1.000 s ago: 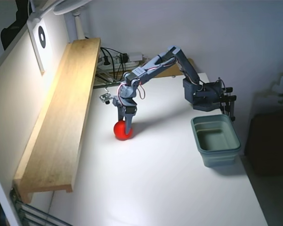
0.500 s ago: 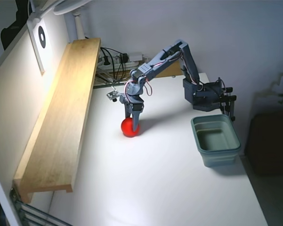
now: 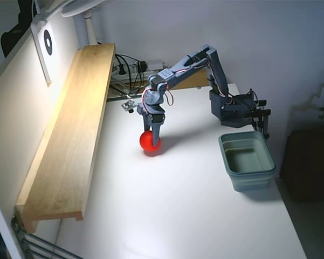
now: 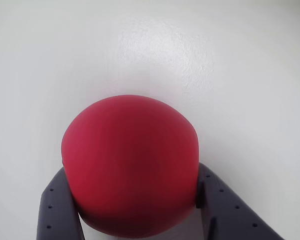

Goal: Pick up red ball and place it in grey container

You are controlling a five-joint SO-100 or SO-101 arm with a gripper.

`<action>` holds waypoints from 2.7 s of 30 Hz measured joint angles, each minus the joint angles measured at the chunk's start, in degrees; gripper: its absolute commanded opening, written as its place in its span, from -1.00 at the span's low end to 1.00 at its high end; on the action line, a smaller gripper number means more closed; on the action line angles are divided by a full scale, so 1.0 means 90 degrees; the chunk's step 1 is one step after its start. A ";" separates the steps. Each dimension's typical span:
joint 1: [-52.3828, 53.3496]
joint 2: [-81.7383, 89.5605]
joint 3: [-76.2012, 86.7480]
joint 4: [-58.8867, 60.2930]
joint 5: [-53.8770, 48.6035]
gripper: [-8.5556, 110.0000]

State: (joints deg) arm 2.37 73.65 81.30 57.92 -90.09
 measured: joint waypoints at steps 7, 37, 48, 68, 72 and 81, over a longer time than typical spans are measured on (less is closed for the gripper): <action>0.0000 0.0000 -0.0439 0.0439 0.0000 -0.47; 0.0010 -0.0527 -0.3906 0.3193 -0.0010 -0.47; 0.0010 -0.1123 -0.5605 0.4297 -0.0010 -0.47; -0.0996 -0.1133 -0.5605 0.4297 -0.0010 -0.47; -0.1592 -0.1133 -0.5605 0.4297 0.0000 -0.47; -0.3223 -0.1133 -0.5605 0.4297 -0.0010 -0.47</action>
State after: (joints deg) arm -26.63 63.46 30.85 96.59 -90.18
